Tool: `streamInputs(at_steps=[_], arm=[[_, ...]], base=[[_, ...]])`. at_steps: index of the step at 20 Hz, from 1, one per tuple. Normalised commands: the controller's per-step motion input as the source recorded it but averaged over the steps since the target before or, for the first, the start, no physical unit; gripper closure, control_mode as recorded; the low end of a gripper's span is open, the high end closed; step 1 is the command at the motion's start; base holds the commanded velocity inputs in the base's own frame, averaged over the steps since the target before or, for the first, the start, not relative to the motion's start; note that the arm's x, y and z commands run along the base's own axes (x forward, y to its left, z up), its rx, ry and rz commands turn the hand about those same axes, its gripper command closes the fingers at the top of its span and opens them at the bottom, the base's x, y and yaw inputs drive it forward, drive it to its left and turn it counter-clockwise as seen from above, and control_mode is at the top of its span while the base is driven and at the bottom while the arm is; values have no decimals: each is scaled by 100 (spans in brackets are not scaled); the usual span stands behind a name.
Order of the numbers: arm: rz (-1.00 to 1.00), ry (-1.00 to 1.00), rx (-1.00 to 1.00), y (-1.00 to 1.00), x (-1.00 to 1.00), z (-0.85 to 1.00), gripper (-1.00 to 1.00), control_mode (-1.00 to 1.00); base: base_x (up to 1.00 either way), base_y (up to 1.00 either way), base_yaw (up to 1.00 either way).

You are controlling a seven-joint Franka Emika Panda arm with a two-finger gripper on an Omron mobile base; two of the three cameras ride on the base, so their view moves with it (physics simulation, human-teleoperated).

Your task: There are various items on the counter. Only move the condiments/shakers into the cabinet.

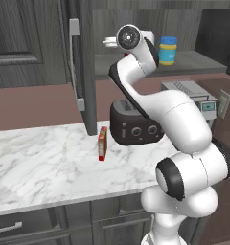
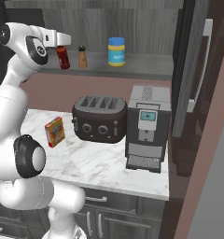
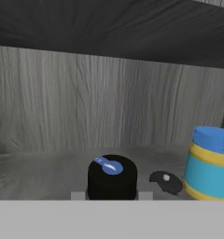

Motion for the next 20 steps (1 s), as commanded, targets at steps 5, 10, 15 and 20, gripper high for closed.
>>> streamInputs(at_steps=[5, 10, 15, 20], arm=[[0, 0, 0, 0, 20, 0, 100, -100], [0, 0, 0, 0, 18, 0, 100, -100], [0, 0, 0, 0, 18, 0, 100, -100], [0, 0, 0, -3, 9, 0, 100, -100]], base=[[0, 0, 0], [0, 0, 0], [0, 0, 0], [0, 0, 0]])
